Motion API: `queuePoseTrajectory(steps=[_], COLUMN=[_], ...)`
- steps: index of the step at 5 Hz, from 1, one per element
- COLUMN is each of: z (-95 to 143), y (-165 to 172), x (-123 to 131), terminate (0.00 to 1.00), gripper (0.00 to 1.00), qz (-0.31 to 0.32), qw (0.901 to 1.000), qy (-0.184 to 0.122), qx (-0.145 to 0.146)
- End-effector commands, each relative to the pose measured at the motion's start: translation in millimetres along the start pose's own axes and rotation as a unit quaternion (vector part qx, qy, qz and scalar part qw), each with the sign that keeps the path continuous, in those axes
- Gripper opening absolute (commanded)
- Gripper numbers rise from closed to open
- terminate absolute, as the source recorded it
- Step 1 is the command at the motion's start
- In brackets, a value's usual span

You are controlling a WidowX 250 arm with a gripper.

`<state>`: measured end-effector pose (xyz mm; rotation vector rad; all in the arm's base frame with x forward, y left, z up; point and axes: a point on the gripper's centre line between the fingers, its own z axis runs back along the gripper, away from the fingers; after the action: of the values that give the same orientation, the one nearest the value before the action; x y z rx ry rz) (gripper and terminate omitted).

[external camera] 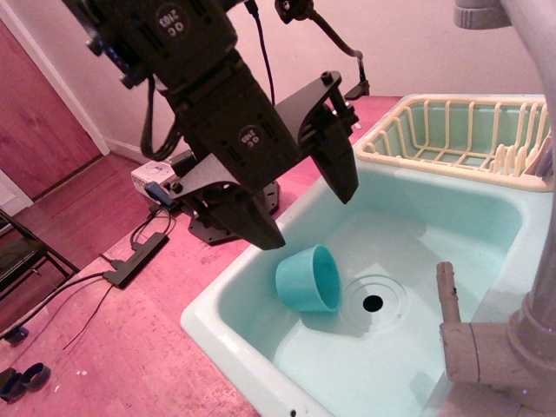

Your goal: Flip cup upright

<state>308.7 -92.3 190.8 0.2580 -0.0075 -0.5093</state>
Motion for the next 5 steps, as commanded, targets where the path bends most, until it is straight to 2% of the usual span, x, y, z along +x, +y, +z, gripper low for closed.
queuePoseTrajectory(steps=[1,2,3,5], z=[0,-6,-13,-29], y=[0,2,1,-3], x=[0,-13,-16,-14], terminate=[0.00,0.00,0.00,0.00], gripper=[1.00,1.00,1.00,1.00], qz=[0.000,-0.009,-0.053,-0.080], qw=[1.0000,0.9998,0.9980,0.9961], qy=[0.000,0.009,-0.029,-0.037], qx=[0.000,0.012,0.020,0.003])
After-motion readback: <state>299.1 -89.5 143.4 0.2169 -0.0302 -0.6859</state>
